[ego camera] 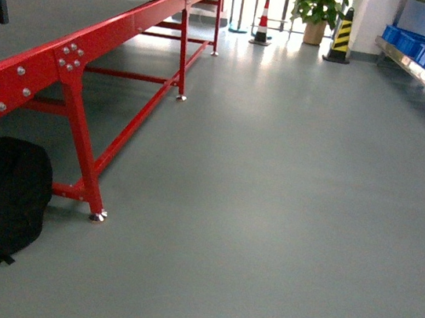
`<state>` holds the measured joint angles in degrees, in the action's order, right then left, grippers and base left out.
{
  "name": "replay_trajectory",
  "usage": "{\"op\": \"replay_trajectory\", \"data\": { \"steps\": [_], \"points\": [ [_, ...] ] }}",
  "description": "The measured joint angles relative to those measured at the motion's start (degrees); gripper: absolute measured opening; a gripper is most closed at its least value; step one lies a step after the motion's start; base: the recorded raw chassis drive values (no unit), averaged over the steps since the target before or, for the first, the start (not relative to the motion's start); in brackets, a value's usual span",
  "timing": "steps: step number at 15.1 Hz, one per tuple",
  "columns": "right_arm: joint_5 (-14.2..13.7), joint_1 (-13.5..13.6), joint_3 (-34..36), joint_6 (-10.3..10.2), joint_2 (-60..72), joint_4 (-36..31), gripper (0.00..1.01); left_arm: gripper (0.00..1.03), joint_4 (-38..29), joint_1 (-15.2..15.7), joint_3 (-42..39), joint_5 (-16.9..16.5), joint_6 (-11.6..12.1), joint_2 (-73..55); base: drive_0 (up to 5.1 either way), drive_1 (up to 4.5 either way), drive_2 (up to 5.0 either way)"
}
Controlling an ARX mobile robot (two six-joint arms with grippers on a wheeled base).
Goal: Sort blue parts and orange caps into right shelf containers
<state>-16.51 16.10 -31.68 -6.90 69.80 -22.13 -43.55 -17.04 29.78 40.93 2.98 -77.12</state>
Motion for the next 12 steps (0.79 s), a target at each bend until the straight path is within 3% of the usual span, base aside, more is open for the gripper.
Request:
{"op": "replay_trajectory", "data": {
  "steps": [12],
  "points": [
    [0.00, -0.02, 0.00, 0.00, -0.02, -0.42, 0.42, 0.41, -0.17, 0.00, 0.00, -0.02, 0.00, -0.09, 0.0, 3.90, -4.0]
  ]
}}
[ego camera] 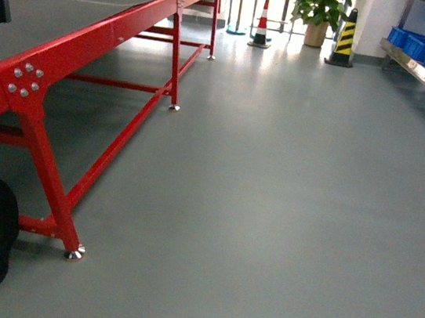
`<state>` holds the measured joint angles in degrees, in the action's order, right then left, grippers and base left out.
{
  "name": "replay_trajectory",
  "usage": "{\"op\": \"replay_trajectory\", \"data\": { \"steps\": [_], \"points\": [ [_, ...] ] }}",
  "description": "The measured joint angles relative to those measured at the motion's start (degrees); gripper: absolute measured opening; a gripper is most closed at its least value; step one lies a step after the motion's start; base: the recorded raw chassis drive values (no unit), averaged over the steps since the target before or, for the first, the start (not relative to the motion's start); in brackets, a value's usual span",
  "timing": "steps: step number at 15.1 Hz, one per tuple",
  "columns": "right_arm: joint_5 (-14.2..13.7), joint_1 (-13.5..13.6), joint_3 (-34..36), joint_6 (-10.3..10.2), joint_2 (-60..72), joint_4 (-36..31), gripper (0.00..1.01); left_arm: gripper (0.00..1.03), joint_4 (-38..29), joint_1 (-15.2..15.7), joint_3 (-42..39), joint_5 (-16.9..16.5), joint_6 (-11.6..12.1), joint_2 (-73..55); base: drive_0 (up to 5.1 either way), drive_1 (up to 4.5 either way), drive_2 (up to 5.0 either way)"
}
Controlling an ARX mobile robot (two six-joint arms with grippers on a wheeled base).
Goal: Sort blue parts and orange caps into right shelf containers
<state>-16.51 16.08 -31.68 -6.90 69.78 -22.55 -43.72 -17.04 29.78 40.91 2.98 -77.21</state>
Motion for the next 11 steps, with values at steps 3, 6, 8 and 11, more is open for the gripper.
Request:
{"op": "replay_trajectory", "data": {
  "steps": [3, 6, 8, 11],
  "points": [
    [-0.02, 0.00, 0.00, 0.00, 0.00, 0.20, 0.42, 0.41, 0.22, 0.00, 0.00, 0.00, 0.00, 0.00, 0.0, 3.96, -3.9],
    [0.00, 0.00, 0.00, 0.00, 0.02, 0.28, 0.42, 0.41, 0.15, 0.00, 0.00, 0.00, 0.00, 0.00, 0.0, 3.91, -3.9],
    [0.00, 0.04, 0.00, 0.00, 0.02, 0.35, 0.42, 0.41, 0.13, 0.09, 0.00, 0.02, 0.00, 0.00, -0.1, 3.86, -4.0],
    [-0.02, 0.00, 0.00, 0.00, 0.00, 0.28, 0.42, 0.41, 0.09, 0.04, 0.00, 0.02, 0.00, 0.00, 0.0, 4.06, -4.1]
  ]
}}
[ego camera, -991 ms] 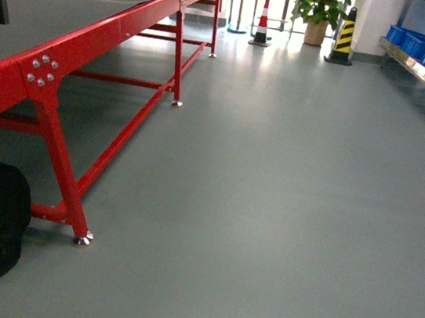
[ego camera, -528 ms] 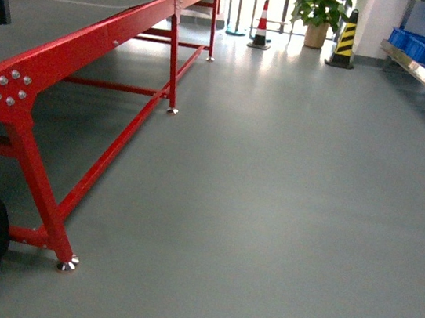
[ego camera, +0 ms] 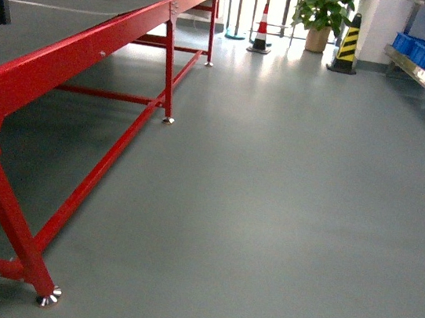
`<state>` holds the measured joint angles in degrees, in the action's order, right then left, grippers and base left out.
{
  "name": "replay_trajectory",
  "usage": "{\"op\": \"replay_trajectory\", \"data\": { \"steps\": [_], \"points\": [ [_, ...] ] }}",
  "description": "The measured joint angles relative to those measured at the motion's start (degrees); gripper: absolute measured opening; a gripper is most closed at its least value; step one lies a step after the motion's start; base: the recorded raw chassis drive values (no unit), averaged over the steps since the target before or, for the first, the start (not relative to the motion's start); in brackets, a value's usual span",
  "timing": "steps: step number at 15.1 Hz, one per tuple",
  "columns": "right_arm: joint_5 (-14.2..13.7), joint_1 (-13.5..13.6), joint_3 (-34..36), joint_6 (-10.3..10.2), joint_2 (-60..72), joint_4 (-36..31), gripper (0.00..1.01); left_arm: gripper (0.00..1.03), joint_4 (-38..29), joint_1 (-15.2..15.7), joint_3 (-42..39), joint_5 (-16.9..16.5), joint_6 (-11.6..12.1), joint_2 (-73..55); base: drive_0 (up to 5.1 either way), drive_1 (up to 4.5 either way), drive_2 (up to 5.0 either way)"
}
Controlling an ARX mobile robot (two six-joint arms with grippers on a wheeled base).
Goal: Sort blue parts and orange caps into right shelf containers
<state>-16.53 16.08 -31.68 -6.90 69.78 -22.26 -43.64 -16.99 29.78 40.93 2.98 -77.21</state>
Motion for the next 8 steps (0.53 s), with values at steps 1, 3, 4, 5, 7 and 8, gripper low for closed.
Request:
{"op": "replay_trajectory", "data": {
  "steps": [1, 3, 4, 5, 7, 8],
  "points": [
    [0.00, 0.00, 0.00, 0.00, -0.04, -0.13, 0.42, 0.41, -0.20, 0.00, 0.00, 0.00, 0.00, 0.02, 0.0, 4.14, -4.1],
    [0.02, 0.04, 0.00, 0.00, 0.04, 0.17, 0.42, 0.41, 0.04, 0.00, 0.00, 0.02, 0.00, 0.00, -0.1, 4.01, -4.1],
    [0.00, 0.00, 0.00, 0.00, 0.02, -0.31, 0.42, 0.41, -0.04, 0.00, 0.00, -0.02, 0.00, 0.00, 0.0, 4.10, -4.0],
    [0.02, 0.02, 0.00, 0.00, 0.02, 0.02, 0.42, 0.41, 0.07, 0.00, 0.00, -0.02, 0.00, 0.00, 0.0, 4.05, -4.1],
    [0.02, 0.02, 0.00, 0.00, 0.02, -0.09, 0.42, 0.41, 0.24, 0.00, 0.00, 0.00, 0.00, 0.00, 0.0, 4.06, -4.1],
    [0.02, 0.02, 0.00, 0.00, 0.02, -0.11, 0.42, 0.41, -0.11, 0.00, 0.00, -0.02, 0.00, 0.00, 0.0, 4.04, -4.1]
  ]
}}
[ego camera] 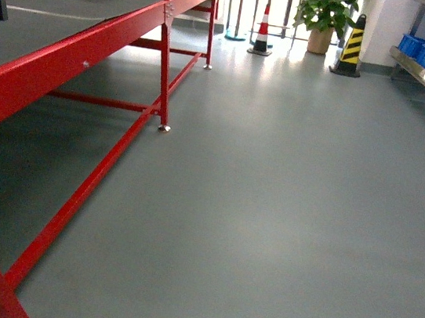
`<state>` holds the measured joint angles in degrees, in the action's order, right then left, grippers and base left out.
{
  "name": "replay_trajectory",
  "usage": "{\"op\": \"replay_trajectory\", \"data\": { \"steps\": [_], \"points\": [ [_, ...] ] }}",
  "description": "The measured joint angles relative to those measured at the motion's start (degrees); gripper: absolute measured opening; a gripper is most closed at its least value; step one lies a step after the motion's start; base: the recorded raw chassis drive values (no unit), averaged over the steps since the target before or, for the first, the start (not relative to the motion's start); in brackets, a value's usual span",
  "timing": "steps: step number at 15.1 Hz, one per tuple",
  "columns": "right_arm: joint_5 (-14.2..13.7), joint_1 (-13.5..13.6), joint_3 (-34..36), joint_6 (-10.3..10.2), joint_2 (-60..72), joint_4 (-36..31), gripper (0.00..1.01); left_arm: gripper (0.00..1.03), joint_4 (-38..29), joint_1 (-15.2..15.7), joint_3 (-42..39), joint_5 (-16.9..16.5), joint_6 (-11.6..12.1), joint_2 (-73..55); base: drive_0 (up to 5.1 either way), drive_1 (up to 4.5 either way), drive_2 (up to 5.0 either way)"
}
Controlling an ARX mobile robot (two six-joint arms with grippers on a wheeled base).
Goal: Sort blue parts and orange caps into right shelf containers
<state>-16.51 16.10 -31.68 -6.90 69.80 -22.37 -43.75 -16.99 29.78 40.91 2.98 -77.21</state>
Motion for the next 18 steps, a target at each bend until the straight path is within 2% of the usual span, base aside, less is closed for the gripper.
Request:
{"op": "replay_trajectory", "data": {
  "steps": [18],
  "points": [
    [0.00, -0.02, 0.00, 0.00, -0.02, -0.26, 0.42, 0.41, 0.11, -0.04, 0.00, 0.00, -0.02, -0.07, 0.0, 4.08, -4.1]
  ]
}}
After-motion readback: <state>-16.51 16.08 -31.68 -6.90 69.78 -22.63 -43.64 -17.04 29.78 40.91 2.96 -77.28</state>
